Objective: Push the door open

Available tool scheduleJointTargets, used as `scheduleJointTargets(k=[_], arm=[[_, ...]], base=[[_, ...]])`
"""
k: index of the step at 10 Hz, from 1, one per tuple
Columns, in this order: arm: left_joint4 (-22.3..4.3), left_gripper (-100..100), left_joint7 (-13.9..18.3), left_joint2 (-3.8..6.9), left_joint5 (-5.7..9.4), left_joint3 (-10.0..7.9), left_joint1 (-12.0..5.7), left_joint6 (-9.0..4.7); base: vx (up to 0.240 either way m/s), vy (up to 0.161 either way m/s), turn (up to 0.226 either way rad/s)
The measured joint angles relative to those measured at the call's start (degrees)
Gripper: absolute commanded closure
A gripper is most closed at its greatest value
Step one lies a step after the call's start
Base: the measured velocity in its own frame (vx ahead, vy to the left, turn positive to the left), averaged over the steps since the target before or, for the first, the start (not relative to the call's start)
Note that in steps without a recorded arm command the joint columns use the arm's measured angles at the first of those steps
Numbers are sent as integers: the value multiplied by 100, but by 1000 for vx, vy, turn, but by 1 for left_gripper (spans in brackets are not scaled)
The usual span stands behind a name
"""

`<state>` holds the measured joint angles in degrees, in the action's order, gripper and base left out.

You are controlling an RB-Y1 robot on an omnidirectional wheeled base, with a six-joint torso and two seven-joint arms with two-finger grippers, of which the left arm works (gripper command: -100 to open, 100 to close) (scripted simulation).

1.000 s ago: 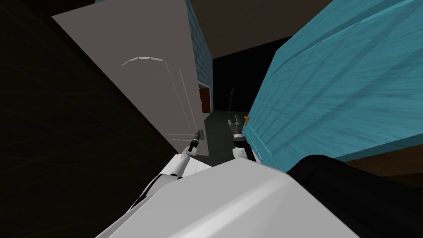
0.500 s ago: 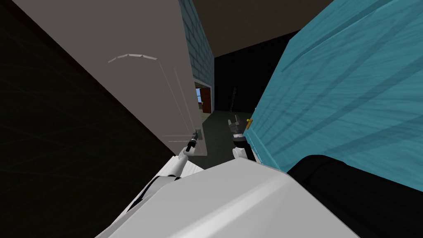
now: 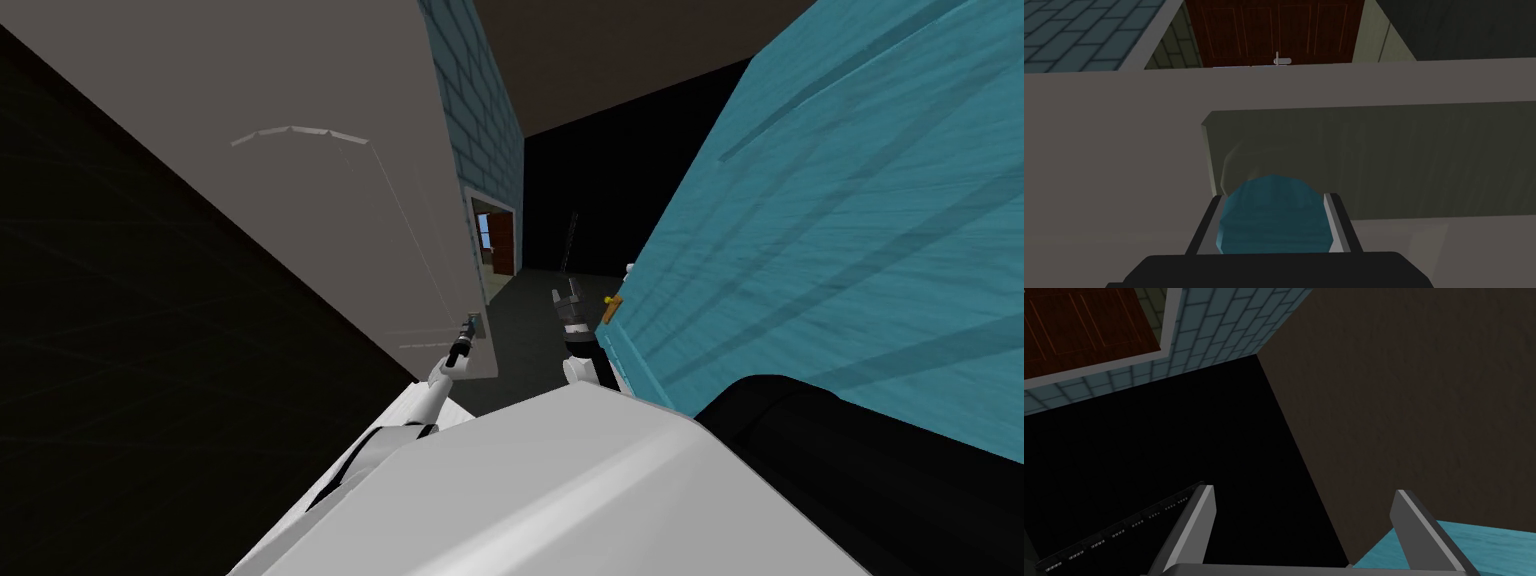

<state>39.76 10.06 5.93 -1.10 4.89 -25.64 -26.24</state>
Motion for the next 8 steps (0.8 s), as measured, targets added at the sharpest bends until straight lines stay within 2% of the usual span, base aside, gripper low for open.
scheduleJointTargets(k=[2, 4, 6, 8], arm=[[234, 100, -21, 83, 28, -103, 135, 94], [30, 100, -71, 80, 61, -225, 29, 15], [44, 100, -103, 90, 76, -286, 38, 21], [49, 100, -127, 95, 90, -336, 96, 49]], base=[[124, -144, 65], [128, -106, 36], [80, -49, 35], [159, -80, 36]])
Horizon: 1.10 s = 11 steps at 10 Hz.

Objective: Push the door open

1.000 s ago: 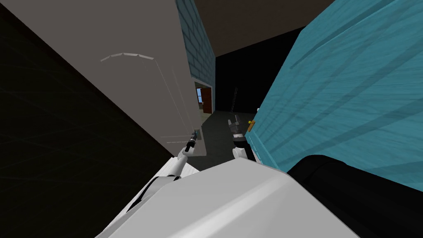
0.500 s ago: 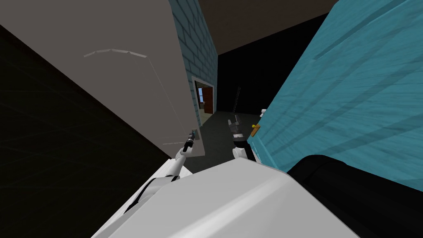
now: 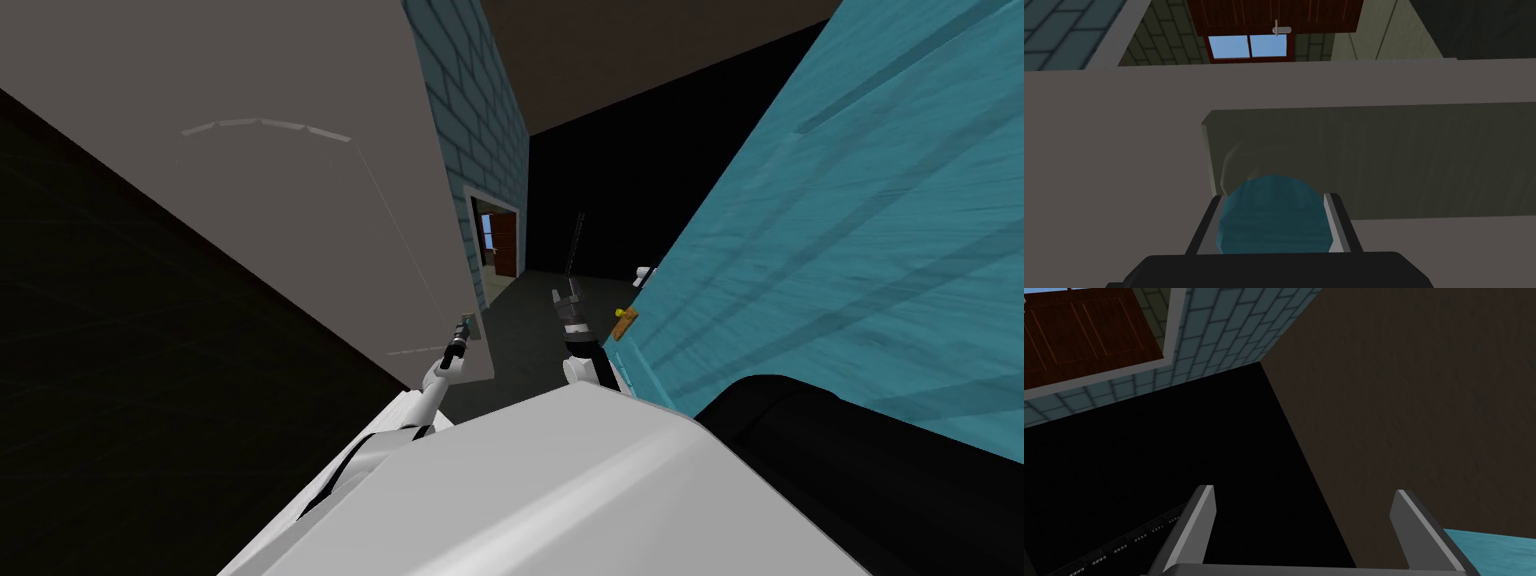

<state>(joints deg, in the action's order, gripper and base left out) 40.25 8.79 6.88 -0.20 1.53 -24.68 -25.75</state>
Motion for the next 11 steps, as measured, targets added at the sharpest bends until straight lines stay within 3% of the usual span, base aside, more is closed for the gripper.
scheduleJointTargets(k=[6, 7, 8, 9, 10, 11], arm=[[27, 100, -139, 35, 83, -302, 17, 50], [-108, 100, -184, 42, 105, -387, -61, -1], [-71, 100, -200, 77, 125, -446, -36, -2], [-254, 100, -208, 116, 149, -513, -109, -94], [-137, 100, -231, 123, 157, -556, -41, -75], [-314, 100, -281, 121, 178, -639, -128, -147]], base=[[189, -99, 51], [180, -130, 65], [201, -127, 84], [136, -86, 39], [141, -91, 66], [114, -88, 29]])
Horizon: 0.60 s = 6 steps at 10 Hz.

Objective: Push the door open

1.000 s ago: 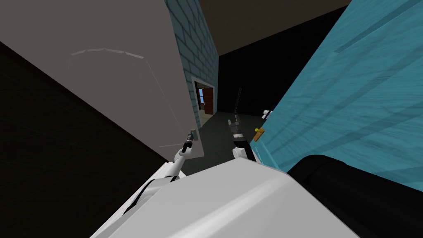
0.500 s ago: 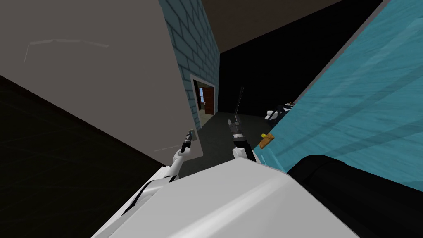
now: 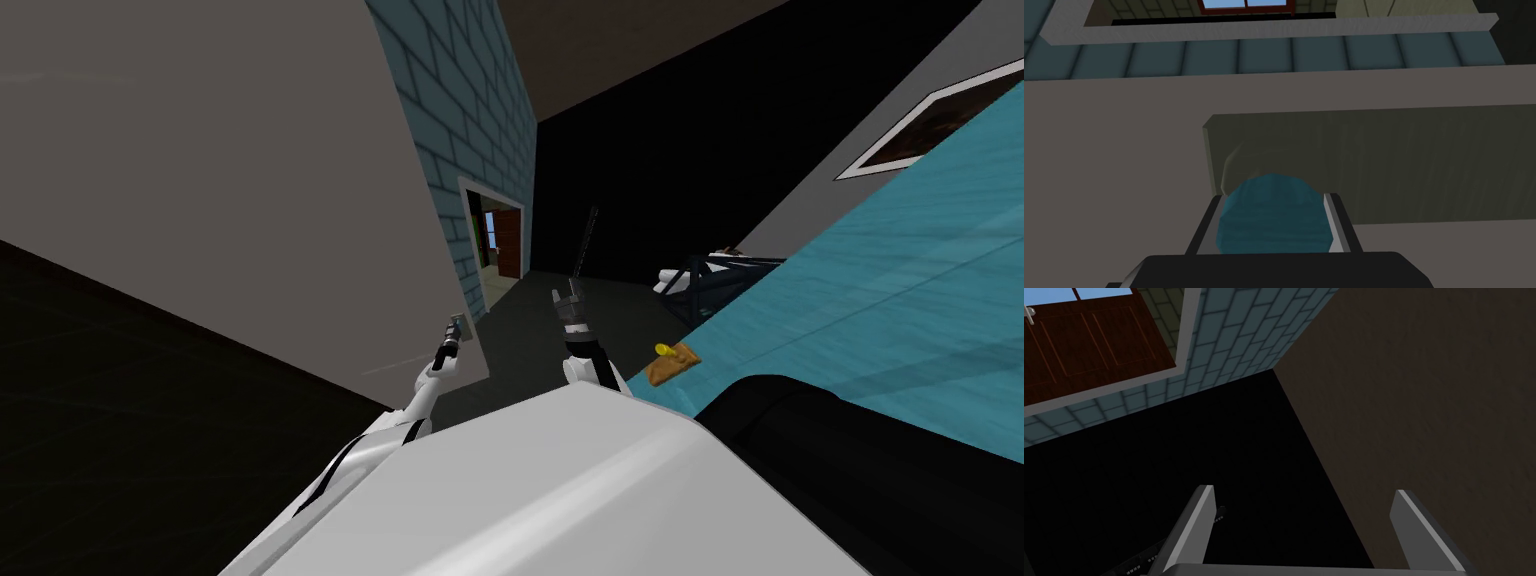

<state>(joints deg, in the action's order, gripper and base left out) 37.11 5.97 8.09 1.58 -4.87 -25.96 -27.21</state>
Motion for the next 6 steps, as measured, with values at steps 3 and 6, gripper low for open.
scheduleJointTargets(k=[3, 6], arm=[[180, 100, 19, 55, 12, -28, 105, 54], [203, 100, -37, 102, 54, -177, 188, 126]], base=[[50, -27, 17], [150, -130, 82]])
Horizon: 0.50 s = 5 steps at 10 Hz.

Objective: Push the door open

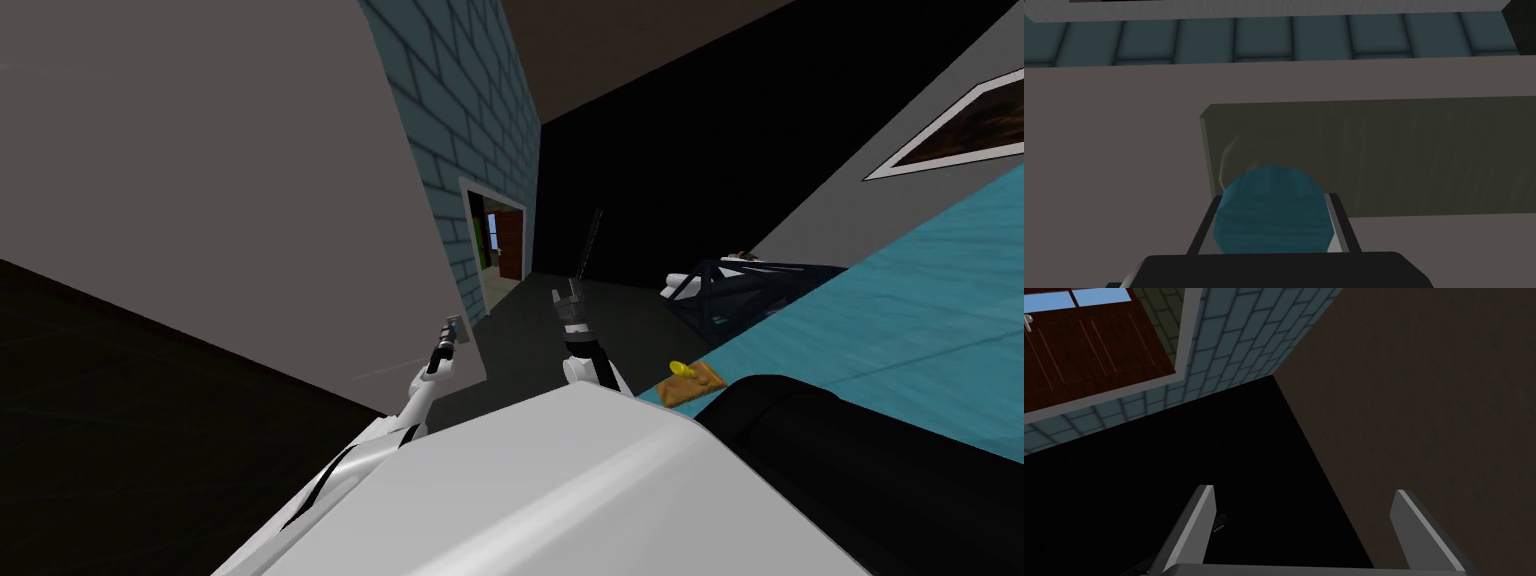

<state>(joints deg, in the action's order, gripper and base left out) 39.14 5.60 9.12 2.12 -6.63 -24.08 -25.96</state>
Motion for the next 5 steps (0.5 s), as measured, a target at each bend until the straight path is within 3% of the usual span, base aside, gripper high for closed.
scheduleJointTargets(k=[5], arm=[[-16, 100, -160, 117, 108, -389, 17, -13]], base=[[191, -129, 69]])
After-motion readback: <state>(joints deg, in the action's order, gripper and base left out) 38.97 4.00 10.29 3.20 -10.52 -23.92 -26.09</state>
